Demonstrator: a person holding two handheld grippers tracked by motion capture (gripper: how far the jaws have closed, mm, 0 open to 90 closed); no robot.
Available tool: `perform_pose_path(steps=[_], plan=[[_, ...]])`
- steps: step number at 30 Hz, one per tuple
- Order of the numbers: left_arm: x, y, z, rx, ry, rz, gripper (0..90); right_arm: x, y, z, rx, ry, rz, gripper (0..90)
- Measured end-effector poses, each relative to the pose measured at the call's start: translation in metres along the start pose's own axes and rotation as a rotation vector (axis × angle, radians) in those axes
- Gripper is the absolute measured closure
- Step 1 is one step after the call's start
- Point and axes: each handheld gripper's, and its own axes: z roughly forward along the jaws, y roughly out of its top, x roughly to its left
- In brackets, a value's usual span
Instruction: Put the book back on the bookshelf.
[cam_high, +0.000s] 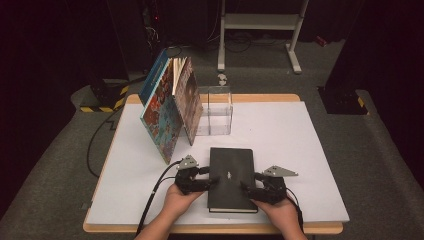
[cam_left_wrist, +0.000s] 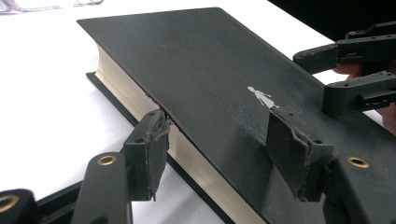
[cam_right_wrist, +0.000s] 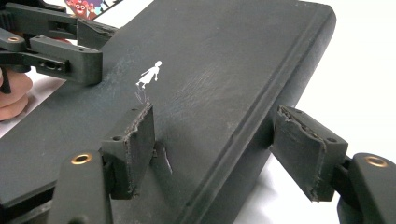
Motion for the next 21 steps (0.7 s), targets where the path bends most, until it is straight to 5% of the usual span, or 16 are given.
perform_pose_path(steps=[5, 8, 21], plan=[[-0.004, 0.003, -0.004, -0.028, 0.006, 0.002, 39.7, -0.004, -0.005, -0.003, -0.032, 0.036, 0.042, 29.3], [-0.010, 0.010, -0.012, -0.066, 0.010, 0.032, 39.1, -0.004, -0.007, -0.011, -0.051, 0.012, 0.030, 29.5], [-0.005, 0.019, -0.012, -0.135, -0.052, -0.021, 34.1, -0.004, -0.016, -0.019, -0.068, 0.028, 0.047, 31.8]])
